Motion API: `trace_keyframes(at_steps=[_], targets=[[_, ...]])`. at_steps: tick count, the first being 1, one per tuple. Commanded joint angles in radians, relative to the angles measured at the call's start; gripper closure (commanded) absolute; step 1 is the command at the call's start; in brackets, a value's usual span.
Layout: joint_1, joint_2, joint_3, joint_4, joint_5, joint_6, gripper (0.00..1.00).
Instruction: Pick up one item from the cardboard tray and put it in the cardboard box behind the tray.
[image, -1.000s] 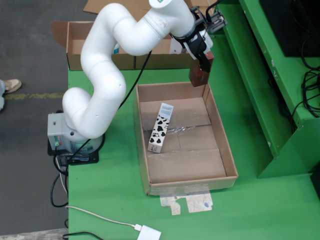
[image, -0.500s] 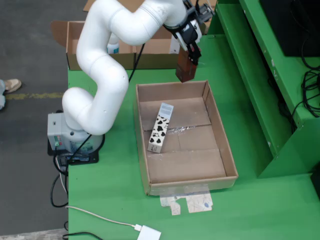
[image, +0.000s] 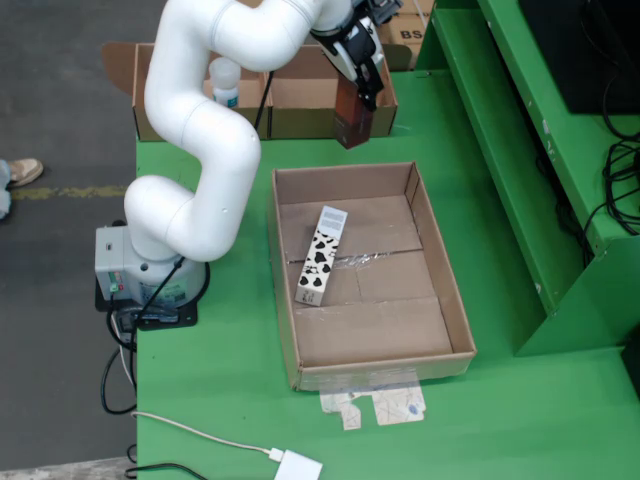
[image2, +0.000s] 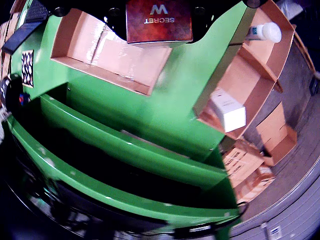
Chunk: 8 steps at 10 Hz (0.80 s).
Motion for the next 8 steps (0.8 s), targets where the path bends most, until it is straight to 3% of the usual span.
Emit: trace_keyframes(at_steps=[1, 8], targets=[[0.289, -0.007, 0.023, 0.019, -0.018, 0.002, 1.00], [0.543, 0.016, 0.023, -0.108, -0.061, 0.073, 1.00]])
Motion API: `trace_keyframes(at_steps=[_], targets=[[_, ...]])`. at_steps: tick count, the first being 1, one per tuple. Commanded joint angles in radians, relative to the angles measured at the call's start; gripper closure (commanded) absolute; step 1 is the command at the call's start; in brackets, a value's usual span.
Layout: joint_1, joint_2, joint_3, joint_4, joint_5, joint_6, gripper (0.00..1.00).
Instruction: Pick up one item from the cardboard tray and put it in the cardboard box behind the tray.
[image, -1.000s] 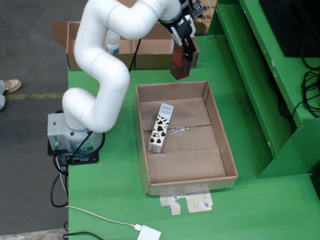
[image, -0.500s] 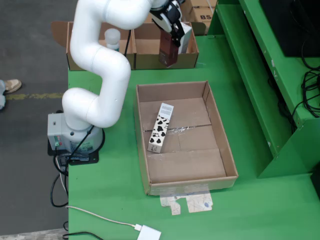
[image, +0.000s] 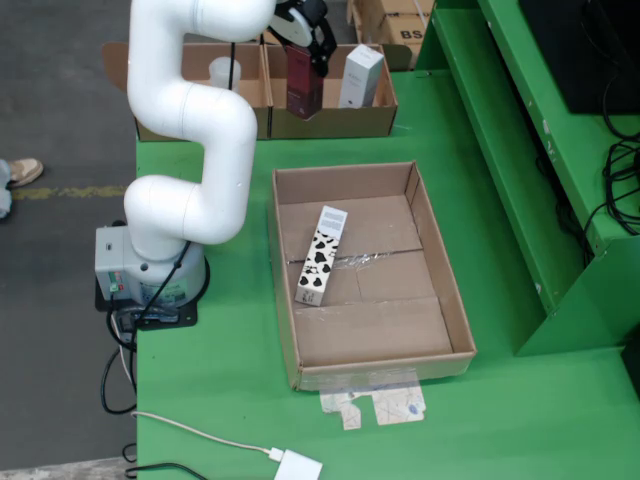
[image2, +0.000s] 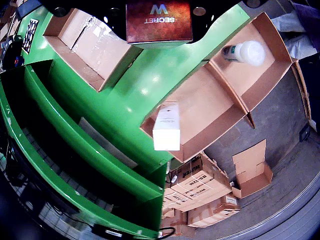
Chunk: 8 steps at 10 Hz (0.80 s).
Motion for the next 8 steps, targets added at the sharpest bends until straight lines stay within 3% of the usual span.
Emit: trace_keyframes(at_steps=[1, 8], targets=[[0.215, 0.037, 0.021, -0.060, -0.009, 0.022, 1.00], [0.380, 0.056, 0.021, -0.142, -0.004, 0.060, 1.00]])
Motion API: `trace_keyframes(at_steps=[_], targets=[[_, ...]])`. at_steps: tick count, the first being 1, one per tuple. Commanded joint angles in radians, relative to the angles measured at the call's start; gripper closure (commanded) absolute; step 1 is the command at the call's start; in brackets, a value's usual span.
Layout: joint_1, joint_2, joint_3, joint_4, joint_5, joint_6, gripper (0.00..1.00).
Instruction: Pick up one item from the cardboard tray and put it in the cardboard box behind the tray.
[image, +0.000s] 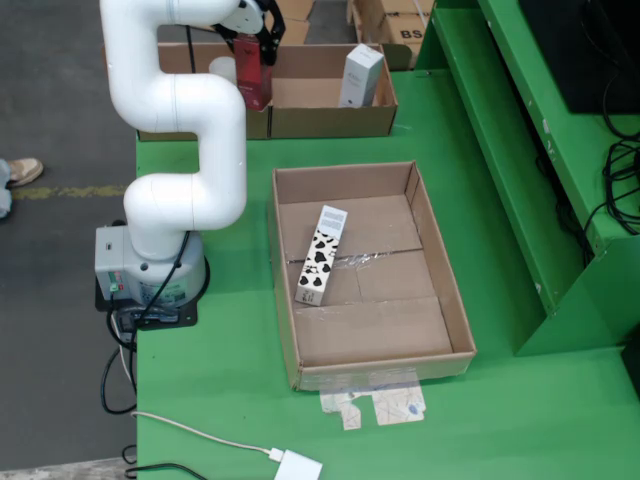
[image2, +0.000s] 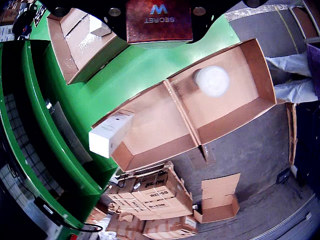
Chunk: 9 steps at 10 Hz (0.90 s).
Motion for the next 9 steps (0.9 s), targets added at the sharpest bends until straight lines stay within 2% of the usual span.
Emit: trace_keyframes(at_steps=[1, 9], targets=[[0.097, 0.042, 0.021, -0.022, -0.015, 0.029, 1.00], [0.278, -0.002, 0.021, -0.039, -0.003, 0.068, 1.00]])
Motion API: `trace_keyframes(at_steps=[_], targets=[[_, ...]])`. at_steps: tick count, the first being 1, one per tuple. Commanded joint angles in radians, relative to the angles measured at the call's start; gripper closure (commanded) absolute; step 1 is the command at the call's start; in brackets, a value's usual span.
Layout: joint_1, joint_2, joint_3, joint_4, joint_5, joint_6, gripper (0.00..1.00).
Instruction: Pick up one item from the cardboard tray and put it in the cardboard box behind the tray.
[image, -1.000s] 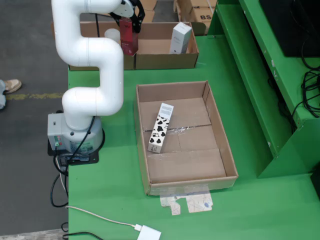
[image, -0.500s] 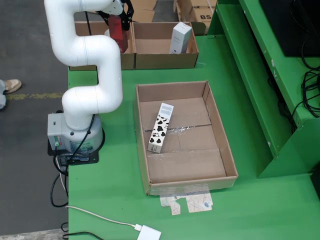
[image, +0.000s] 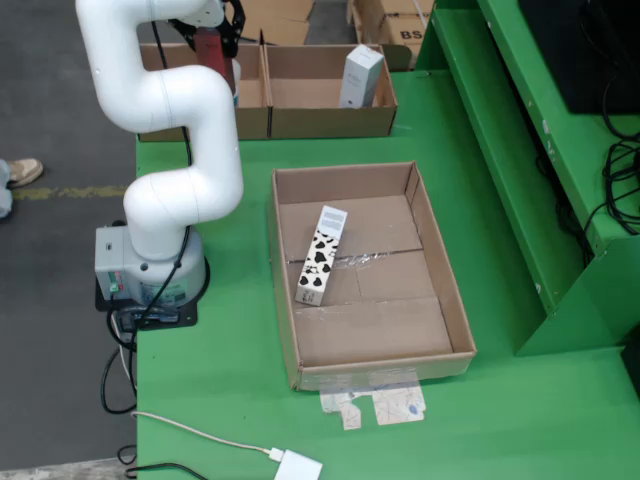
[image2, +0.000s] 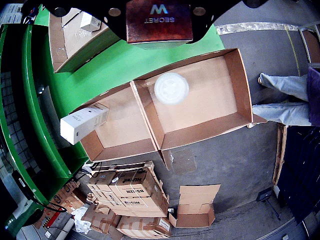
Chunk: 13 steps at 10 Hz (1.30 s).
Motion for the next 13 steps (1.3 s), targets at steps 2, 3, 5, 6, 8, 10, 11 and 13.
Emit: trace_keyframes(at_steps=[2, 3, 5, 6, 8, 10, 11, 13], targets=[[0.086, -0.013, 0.021, 0.001, 0.003, 0.018, 1.00], [0.148, -0.020, 0.021, -0.016, 0.003, 0.038, 1.00], [0.213, -0.021, 0.021, -0.048, 0.011, 0.068, 1.00], [0.213, -0.021, 0.021, -0.048, 0.011, 0.068, 1.00], [0.231, -0.031, 0.021, -0.048, 0.017, 0.072, 1.00], [0.272, -0.050, 0.021, -0.041, 0.020, 0.081, 1.00], [0.272, -0.050, 0.021, -0.041, 0.020, 0.081, 1.00], [0.217, -0.116, 0.021, 0.197, -0.028, -0.027, 1.00]])
